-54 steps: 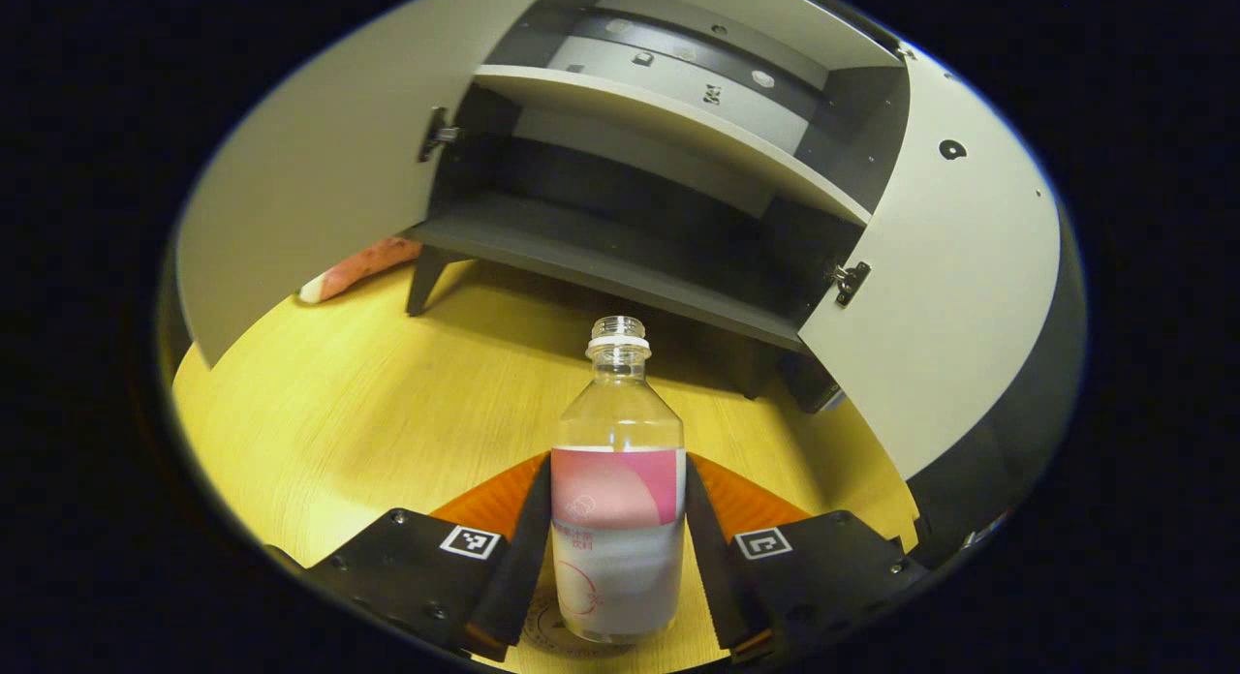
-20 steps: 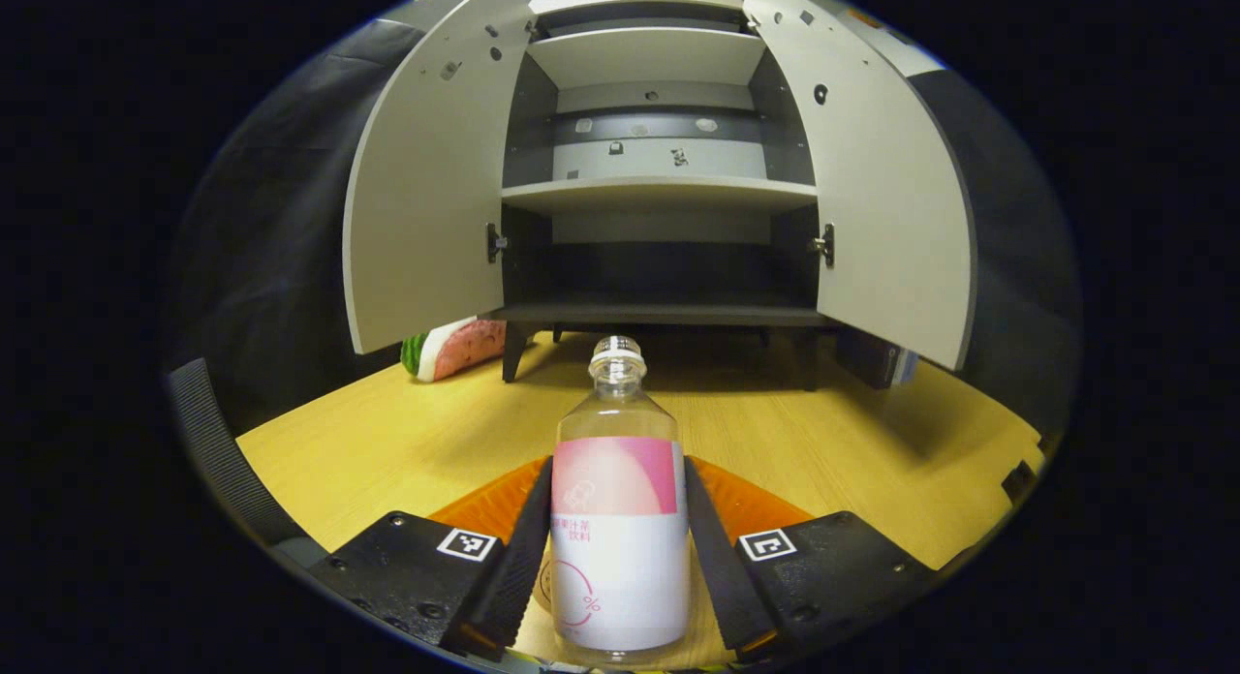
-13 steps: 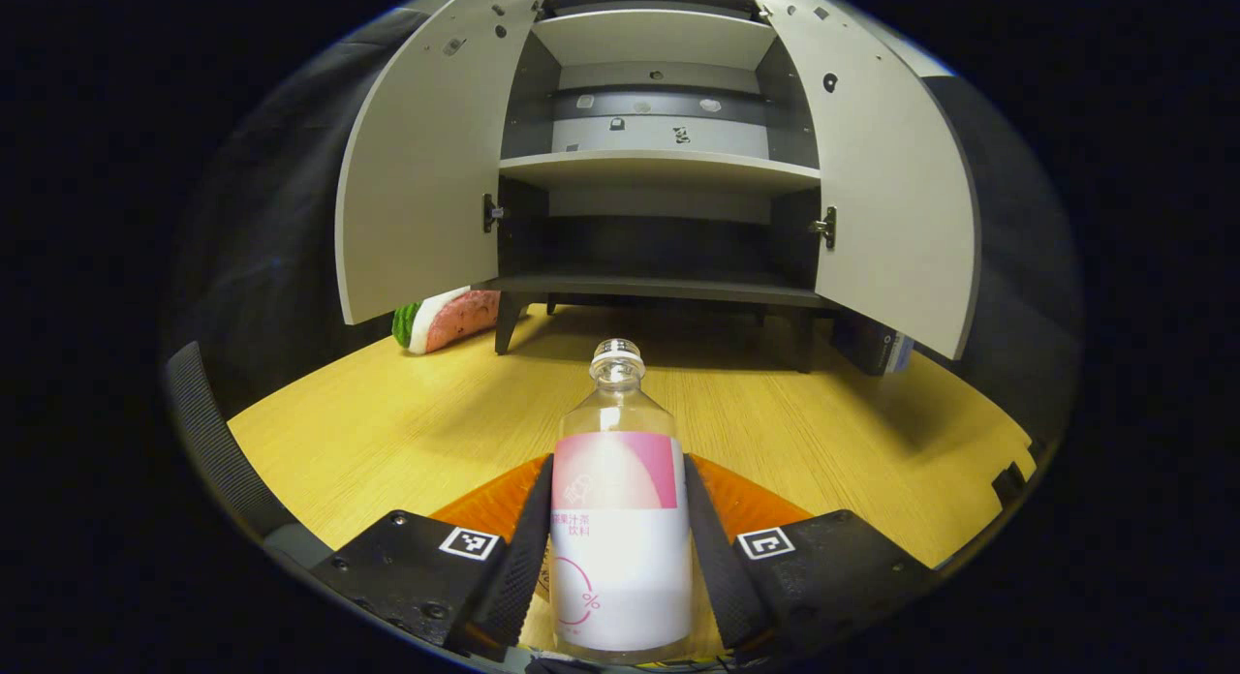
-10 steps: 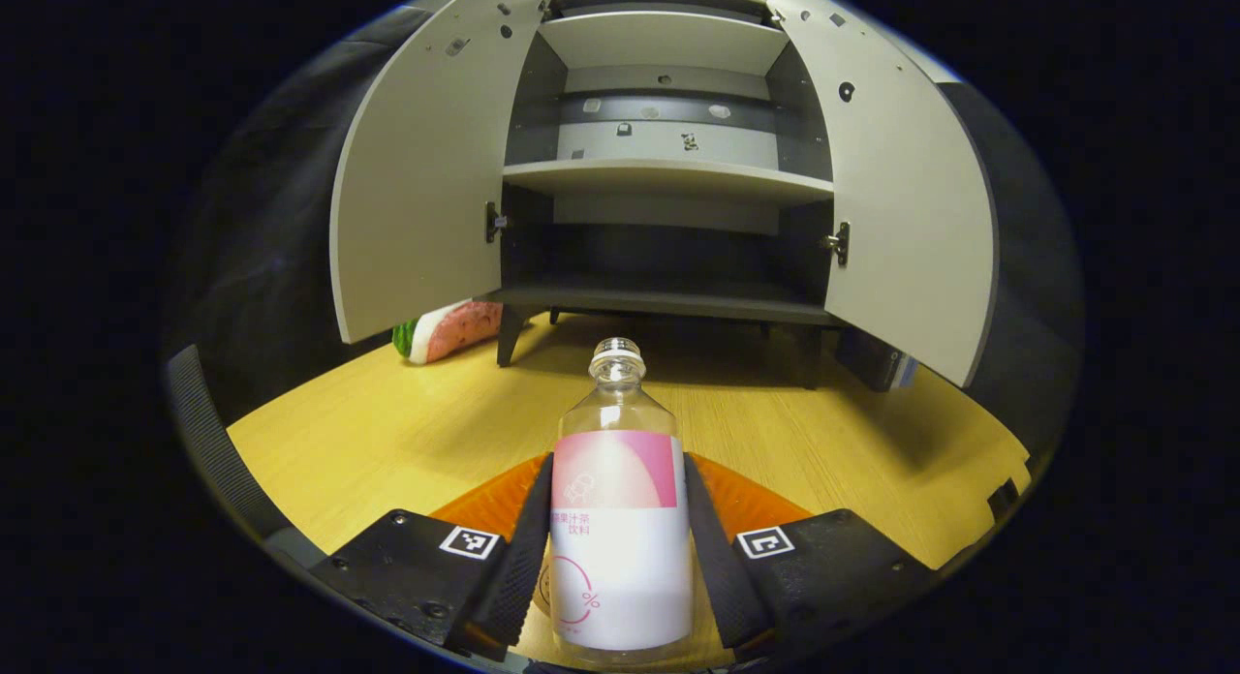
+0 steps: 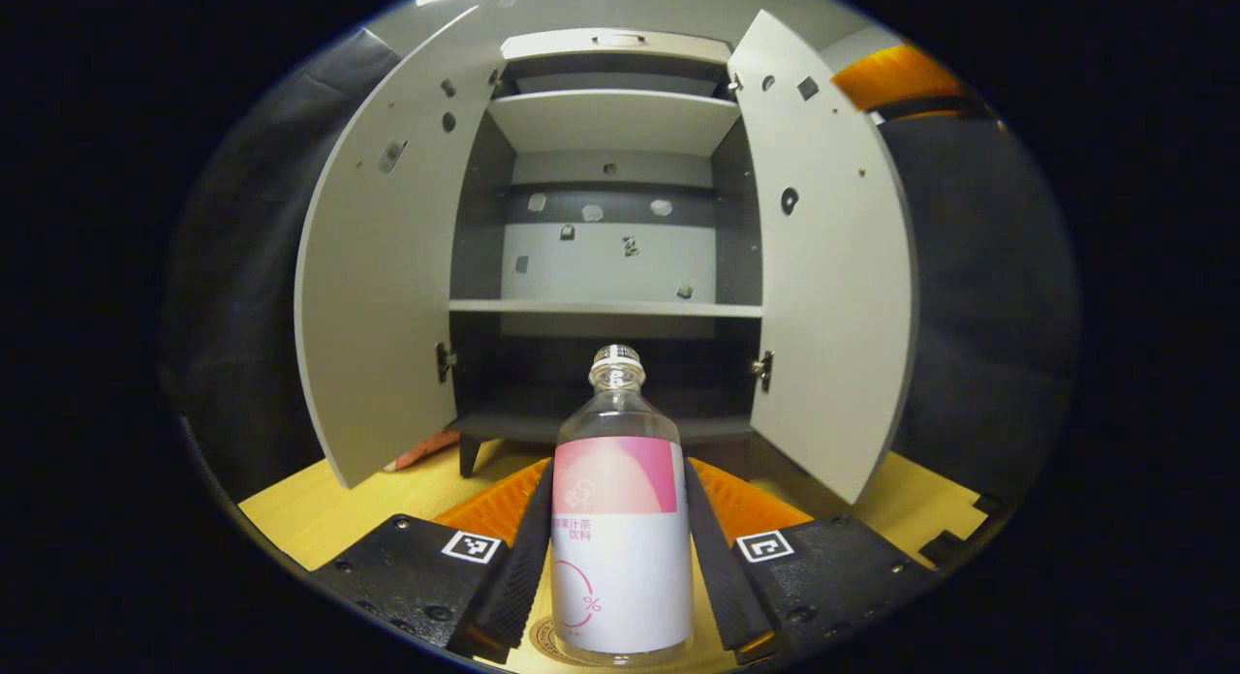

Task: Grasp the bottle in the cabinet with the left hand and place it on the coaster, then close the right door with the right hand and the left door with the left hand.

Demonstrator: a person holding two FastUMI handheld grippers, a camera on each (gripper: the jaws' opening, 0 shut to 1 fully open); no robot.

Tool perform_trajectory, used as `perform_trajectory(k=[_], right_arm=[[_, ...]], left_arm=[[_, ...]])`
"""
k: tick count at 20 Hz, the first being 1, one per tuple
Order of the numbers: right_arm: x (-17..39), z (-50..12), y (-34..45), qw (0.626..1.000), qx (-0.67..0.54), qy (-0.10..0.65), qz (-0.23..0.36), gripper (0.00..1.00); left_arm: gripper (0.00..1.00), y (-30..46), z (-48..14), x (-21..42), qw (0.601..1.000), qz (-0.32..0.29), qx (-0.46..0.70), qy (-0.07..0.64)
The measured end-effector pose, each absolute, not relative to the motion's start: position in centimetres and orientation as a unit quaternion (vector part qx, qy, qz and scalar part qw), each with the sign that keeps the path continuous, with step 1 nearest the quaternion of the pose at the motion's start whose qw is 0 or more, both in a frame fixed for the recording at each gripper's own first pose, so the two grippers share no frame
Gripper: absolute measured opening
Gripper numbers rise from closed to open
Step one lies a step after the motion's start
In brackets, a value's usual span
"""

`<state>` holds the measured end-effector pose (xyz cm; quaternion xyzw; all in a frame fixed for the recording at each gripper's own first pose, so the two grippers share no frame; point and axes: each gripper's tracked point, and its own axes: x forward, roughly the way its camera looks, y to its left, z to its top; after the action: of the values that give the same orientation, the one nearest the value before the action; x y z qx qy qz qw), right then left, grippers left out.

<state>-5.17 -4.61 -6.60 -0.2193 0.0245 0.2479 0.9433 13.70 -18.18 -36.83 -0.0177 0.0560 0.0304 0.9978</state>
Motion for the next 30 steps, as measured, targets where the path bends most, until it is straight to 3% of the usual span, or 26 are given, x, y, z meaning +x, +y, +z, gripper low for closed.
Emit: perform_trajectory(k=[11,21,27,30], right_arm=[[-1.0,-12.4,2.9,0.915,-0.163,0.083,0.36,0.96],[-0.9,-13.1,7.5,0.878,-0.079,0.123,0.455,0.97],[-3.0,-12.3,8.9,0.868,-0.08,0.114,0.476,0.96],[-2.1,-11.7,7.6,0.883,-0.1,0.095,0.449,0.98]], left_arm=[[0.73,-16.9,-27.6,10.8,0.991,-0.061,-0.114,0.026],[0.74,-19.0,-25.7,9.2,0.981,-0.155,-0.113,0.026],[0.75,-19.0,-29.0,10.2,0.985,-0.149,-0.054,0.063],[0.75,-17.4,-31.2,10.4,0.988,-0.118,-0.066,0.075]])
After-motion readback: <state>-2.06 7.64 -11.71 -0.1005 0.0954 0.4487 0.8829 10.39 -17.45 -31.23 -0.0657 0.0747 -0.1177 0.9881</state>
